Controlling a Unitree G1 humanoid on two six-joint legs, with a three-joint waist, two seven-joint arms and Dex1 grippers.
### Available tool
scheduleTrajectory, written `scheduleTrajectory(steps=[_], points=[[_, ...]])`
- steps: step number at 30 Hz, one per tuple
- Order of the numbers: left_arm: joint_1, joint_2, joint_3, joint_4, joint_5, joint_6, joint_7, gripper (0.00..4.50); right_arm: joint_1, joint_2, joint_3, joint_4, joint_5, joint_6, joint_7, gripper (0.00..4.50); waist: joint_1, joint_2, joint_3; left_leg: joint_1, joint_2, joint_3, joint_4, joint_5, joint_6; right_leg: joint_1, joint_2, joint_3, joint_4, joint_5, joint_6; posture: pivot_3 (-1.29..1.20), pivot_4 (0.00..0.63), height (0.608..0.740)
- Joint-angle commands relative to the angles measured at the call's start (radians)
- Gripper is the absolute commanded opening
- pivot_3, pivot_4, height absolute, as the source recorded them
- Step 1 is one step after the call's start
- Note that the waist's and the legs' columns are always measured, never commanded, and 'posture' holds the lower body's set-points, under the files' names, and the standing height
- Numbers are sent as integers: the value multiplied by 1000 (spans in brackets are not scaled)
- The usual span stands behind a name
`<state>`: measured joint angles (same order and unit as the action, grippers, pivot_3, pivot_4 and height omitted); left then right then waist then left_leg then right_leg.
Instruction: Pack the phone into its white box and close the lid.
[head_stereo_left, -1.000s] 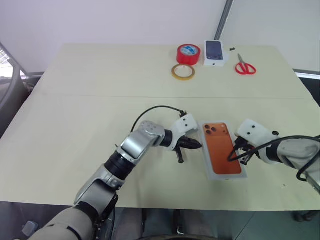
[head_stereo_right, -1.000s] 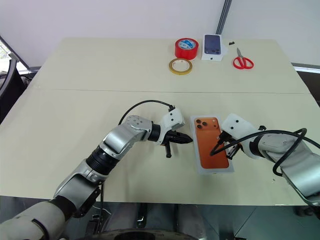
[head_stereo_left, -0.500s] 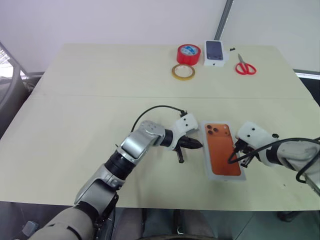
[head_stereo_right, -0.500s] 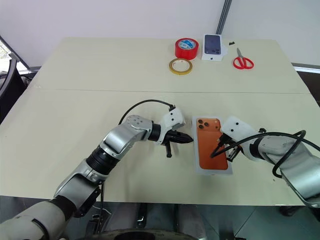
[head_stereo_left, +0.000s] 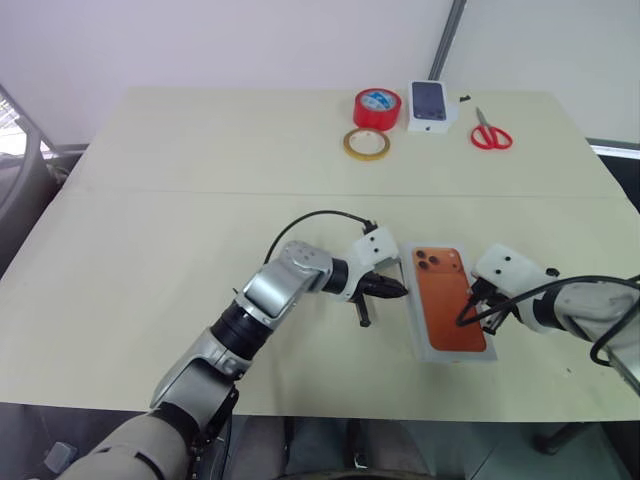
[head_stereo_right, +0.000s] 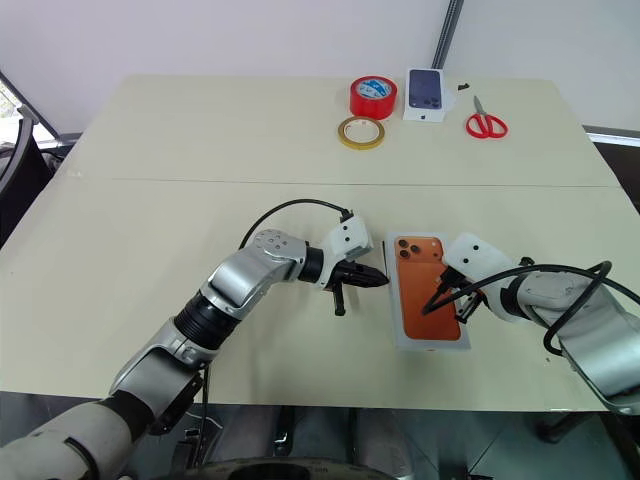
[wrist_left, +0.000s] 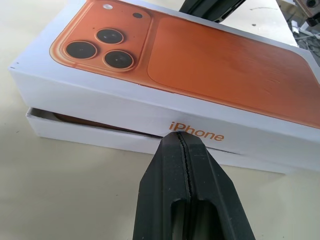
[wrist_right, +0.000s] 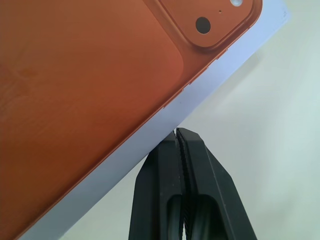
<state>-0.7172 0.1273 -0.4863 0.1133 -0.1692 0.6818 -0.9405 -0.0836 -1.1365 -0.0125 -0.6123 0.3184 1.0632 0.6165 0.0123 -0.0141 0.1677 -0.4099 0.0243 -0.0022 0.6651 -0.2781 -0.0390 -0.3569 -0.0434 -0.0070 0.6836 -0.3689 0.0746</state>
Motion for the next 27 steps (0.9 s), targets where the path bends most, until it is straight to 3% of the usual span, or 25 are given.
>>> scheduleTrajectory(steps=[1, 27], points=[[-21, -23, -1, -56, -18, -20, -9, 0, -20, 16, -5, -23, -2, -27, 14, 85, 0, 0, 0, 0, 0, 0, 0, 0, 0, 0, 0, 0, 0, 0, 0, 0, 150, 740], [-5, 4, -10, -42, -8, -1, -20, 0, -26, 43, 6, -38, -19, -10, 20, 85, 0, 1, 0, 0, 0, 0, 0, 0, 0, 0, 0, 0, 0, 0, 0, 0, 150, 740]])
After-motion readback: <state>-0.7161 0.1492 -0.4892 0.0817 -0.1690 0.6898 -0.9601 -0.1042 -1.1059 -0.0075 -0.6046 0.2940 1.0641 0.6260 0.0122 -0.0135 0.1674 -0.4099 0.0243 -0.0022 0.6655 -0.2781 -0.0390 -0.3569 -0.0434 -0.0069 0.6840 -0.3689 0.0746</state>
